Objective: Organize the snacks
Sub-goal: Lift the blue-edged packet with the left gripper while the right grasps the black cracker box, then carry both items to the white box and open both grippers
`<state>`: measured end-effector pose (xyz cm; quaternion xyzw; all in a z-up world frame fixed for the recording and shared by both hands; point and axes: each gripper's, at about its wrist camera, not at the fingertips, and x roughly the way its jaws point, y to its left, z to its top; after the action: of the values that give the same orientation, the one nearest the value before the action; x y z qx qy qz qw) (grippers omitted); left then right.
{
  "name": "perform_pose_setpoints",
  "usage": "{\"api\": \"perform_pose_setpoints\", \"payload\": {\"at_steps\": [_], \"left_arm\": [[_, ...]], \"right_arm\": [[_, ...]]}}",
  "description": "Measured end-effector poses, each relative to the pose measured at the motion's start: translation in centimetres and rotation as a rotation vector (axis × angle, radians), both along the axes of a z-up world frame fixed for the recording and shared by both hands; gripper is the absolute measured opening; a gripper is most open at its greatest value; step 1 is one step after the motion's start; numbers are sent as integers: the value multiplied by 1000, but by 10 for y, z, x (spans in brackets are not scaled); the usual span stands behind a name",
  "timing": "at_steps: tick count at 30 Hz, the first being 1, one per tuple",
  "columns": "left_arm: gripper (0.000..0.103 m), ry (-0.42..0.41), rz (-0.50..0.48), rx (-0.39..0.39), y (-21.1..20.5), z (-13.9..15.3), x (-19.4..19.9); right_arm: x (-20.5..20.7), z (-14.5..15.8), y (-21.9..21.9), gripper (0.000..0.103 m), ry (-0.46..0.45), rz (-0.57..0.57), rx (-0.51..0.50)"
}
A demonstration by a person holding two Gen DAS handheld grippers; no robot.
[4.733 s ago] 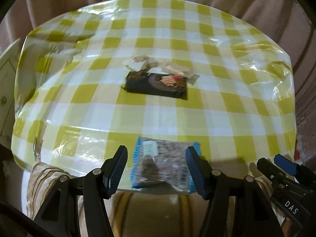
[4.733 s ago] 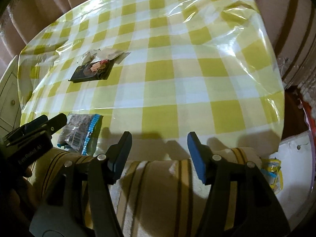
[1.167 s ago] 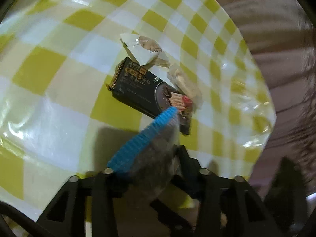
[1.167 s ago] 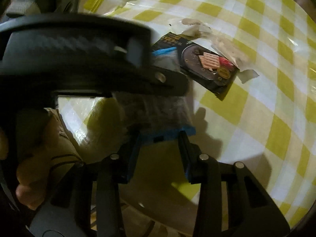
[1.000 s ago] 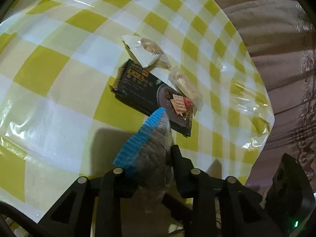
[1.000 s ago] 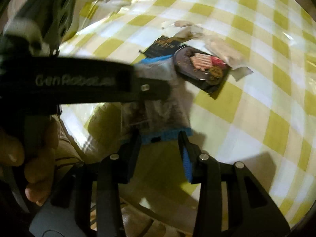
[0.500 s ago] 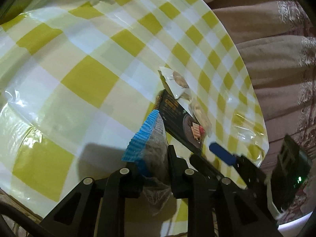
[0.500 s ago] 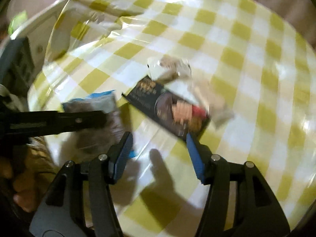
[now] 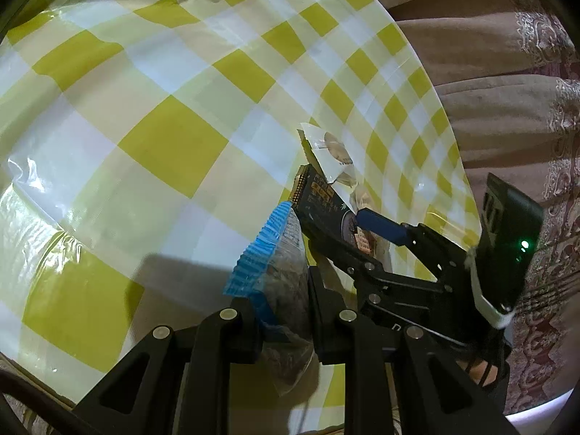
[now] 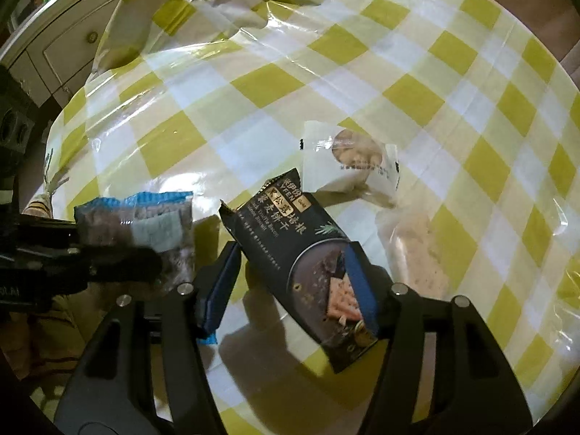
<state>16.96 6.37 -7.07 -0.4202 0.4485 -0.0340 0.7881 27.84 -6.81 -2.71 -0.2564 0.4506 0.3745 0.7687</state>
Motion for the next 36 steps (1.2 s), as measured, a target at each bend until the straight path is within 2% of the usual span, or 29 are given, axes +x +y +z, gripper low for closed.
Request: {"api": "perform_pose_setpoints", "payload": {"at_steps": [3,10,16,18,28,36], "left_arm": [[21,1,-4,-1,-1,-1,0],[21,2,-3,3,-1,-2,2],[21,0,-4,8,-2,-1,3],[21,-5,-5,16,-3,-1,2],[21,-36,-16,39,-9,4,-3],[21,-64,-16,51,-17,14,-10]], "right_arm": [[5,-2,-1,74,4,0,-11],[13,-13,-11,76,46,-44,-24],[2,-9,-18,66,74,-73,-16],[-6,-7,-22,60,70,-96,-13],[-45,-1,-39,58,29,-229,1],[-71,23,-69,54,-46,-365,37]]}}
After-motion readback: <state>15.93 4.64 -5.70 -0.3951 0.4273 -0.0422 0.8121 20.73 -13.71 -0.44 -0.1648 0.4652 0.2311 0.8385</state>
